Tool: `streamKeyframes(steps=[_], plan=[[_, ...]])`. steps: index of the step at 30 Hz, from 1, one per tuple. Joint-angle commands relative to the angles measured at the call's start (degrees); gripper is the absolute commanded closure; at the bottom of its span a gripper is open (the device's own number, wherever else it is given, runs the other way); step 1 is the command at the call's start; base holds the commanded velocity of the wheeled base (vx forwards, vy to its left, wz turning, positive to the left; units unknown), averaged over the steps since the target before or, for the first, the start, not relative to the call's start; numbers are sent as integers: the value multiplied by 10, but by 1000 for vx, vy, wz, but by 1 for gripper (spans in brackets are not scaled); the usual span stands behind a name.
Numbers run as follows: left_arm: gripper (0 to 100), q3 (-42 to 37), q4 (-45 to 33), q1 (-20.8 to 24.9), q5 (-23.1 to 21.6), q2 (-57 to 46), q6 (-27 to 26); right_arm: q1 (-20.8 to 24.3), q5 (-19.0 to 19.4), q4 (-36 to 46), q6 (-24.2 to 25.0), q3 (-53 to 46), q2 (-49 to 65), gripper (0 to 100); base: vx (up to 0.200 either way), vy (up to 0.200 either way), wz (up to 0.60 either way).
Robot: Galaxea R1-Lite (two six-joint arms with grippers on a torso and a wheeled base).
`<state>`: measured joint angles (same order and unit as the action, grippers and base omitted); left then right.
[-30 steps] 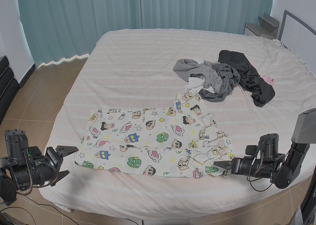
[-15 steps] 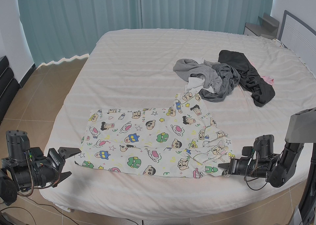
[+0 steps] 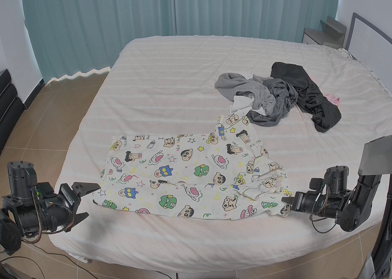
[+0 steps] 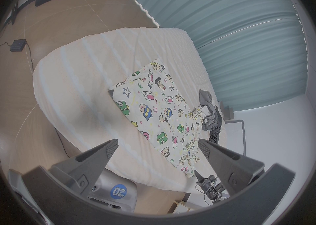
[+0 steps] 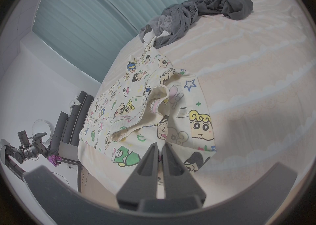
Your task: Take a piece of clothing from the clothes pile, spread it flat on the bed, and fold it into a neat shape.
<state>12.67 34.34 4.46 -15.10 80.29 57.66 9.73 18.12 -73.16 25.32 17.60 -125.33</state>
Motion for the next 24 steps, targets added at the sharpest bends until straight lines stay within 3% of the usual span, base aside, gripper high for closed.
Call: streamKeyframes(steps=[1, 10, 11, 21, 24], plan=[[0, 0, 0, 0, 0, 2, 0, -5, 0, -11, 0, -5, -4, 100, 0, 0, 0], [0, 1, 0, 0, 0, 3, 0, -5, -3, -12, -15, -11, -17, 100, 0, 0, 0], [0, 1, 0, 0, 0, 3, 0, -5, -4, -14, -17, -11, -17, 0, 0, 0, 0], [0, 2, 1, 0, 0, 3, 0, -9, -26, -41, 2, -6, 72, 0, 0, 0, 0], [0, 1, 1, 1, 0, 3, 0, 51, -43, -36, 52, -4, 123, 0, 0, 0, 0]])
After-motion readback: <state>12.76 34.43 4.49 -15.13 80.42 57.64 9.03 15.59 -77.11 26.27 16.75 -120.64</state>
